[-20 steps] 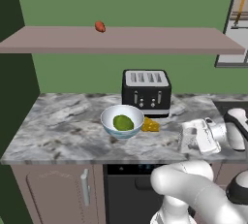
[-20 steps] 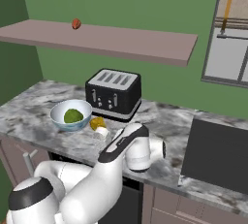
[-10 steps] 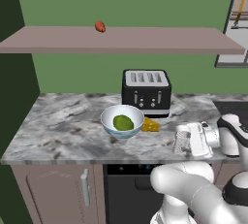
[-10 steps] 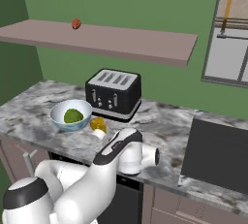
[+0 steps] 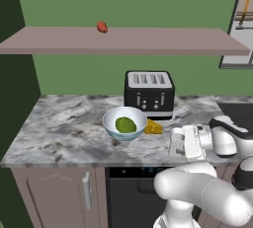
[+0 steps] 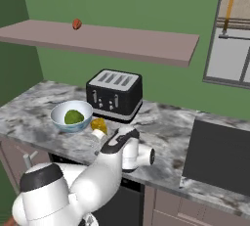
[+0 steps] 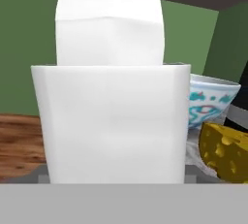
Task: Pick the cheese from the fridge and the cheese grater from the cabinet and place them next to the salad bowl.
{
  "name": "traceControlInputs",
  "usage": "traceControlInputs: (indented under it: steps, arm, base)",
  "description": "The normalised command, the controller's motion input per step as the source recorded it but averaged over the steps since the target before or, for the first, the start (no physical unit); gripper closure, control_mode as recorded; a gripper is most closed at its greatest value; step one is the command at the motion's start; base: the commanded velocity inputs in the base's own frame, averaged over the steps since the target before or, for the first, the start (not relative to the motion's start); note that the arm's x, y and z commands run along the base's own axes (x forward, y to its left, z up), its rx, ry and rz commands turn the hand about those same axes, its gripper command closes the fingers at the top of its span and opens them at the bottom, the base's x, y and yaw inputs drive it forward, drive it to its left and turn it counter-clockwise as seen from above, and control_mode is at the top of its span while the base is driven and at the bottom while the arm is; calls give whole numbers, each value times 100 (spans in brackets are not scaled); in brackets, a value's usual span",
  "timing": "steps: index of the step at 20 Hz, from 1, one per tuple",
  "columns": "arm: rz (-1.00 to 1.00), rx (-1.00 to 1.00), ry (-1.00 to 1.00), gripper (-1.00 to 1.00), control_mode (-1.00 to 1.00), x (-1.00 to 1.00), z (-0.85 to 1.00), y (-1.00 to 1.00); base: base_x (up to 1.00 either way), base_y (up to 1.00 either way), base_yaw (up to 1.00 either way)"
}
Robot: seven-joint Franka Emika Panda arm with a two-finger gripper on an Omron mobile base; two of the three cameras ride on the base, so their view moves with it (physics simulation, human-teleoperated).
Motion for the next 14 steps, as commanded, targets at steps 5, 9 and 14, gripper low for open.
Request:
traceControlInputs:
  steps: [5, 9, 14]
  arm:
    - [2, 0, 0, 100, -100, 39, -30, 4]
    - [0, 3, 0, 100, -100, 40, -8, 1]
    - [2, 6, -3, 100, -100, 17, -3, 14]
  base:
    - [0, 0, 0]
    - [0, 0, 0]
    - [0, 0, 0]
